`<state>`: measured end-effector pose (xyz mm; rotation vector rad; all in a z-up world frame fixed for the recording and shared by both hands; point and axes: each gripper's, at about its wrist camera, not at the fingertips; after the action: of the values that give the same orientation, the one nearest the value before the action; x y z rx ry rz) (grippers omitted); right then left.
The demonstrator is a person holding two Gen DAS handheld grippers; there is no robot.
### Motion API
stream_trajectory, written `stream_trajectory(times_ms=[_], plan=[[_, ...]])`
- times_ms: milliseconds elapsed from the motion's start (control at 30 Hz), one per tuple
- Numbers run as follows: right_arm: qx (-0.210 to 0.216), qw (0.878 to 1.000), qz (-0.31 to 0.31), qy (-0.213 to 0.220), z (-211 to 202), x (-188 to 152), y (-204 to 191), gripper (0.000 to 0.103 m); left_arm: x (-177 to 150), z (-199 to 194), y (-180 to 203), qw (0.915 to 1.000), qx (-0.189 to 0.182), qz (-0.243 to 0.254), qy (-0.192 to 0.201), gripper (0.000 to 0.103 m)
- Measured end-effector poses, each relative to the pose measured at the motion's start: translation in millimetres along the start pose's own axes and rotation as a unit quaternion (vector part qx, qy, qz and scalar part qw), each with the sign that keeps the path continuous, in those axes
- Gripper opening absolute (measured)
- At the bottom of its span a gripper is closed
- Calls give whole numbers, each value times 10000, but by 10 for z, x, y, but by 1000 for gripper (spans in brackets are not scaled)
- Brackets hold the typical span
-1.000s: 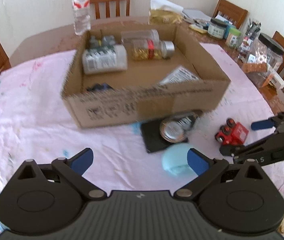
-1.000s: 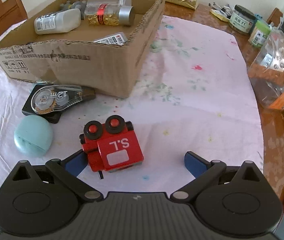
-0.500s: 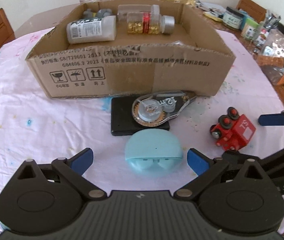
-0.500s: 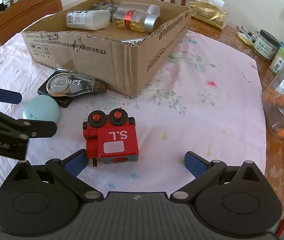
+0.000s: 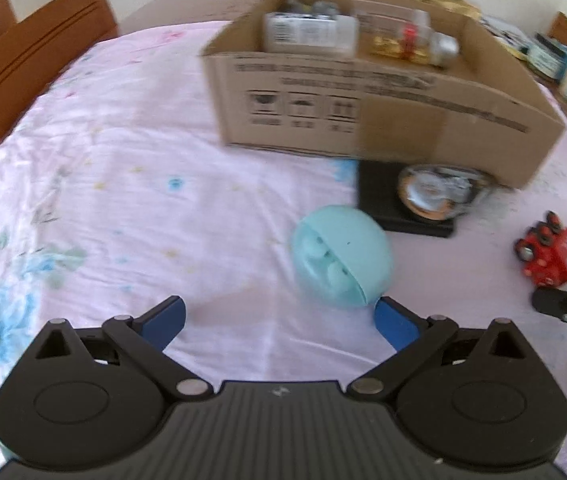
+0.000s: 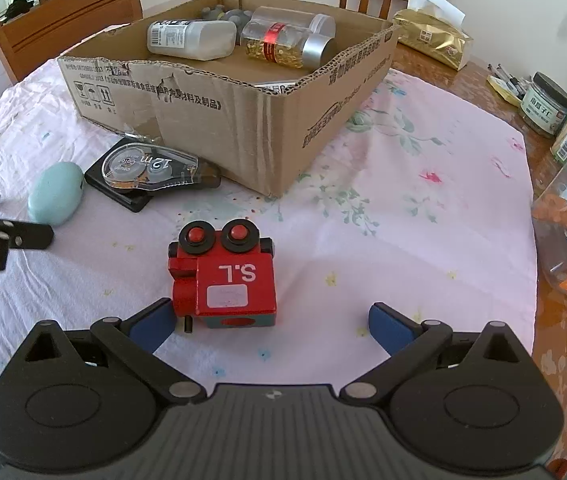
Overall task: Organize rigid objects
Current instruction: 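Grasp the light blue round case with the left gripper while the right gripper grasps the red S.L train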
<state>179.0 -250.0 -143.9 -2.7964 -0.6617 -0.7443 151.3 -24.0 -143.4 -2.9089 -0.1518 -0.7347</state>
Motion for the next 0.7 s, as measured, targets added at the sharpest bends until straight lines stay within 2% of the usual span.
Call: stream_trajectory(times_ms=[100, 167, 233, 300, 467, 633, 700], plan=[[1, 10000, -4, -12, 1, 4, -1, 103, -2, -82, 49, 9999, -91, 3, 109, 96], [0, 10000, 0, -15, -1, 5, -3, 103, 33, -121, 118, 9993, -333, -20, 163, 88], [4, 10000, -7, -10, -1, 4, -1, 103, 82, -108, 203, 9986, -512, -36, 137, 75], [5, 10000, -9, -13, -1, 5, -3, 103, 116, -64, 273, 9982, -600, -47, 83, 73], [3, 10000, -2, -11, 0, 7, -3, 103, 185, 9, 307, 9989, -435, -87, 178, 71], [-2, 10000, 9, -16, 6, 3, -6, 103, 232, 31, 234, 9987, -429, -92, 274, 55], [-4, 10000, 10, -30, 9, 6, -9, 103, 236, 28, 223, 9987, -408, 7, 307, 52]])
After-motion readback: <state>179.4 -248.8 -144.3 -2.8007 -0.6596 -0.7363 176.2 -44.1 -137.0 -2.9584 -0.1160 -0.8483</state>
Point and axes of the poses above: each gripper's, at about its wrist camera, not at the fingertips, and z roughly the way its jaws point, y to its right, x to its top, and after that the axes turned 4 degrees about x, right-handed
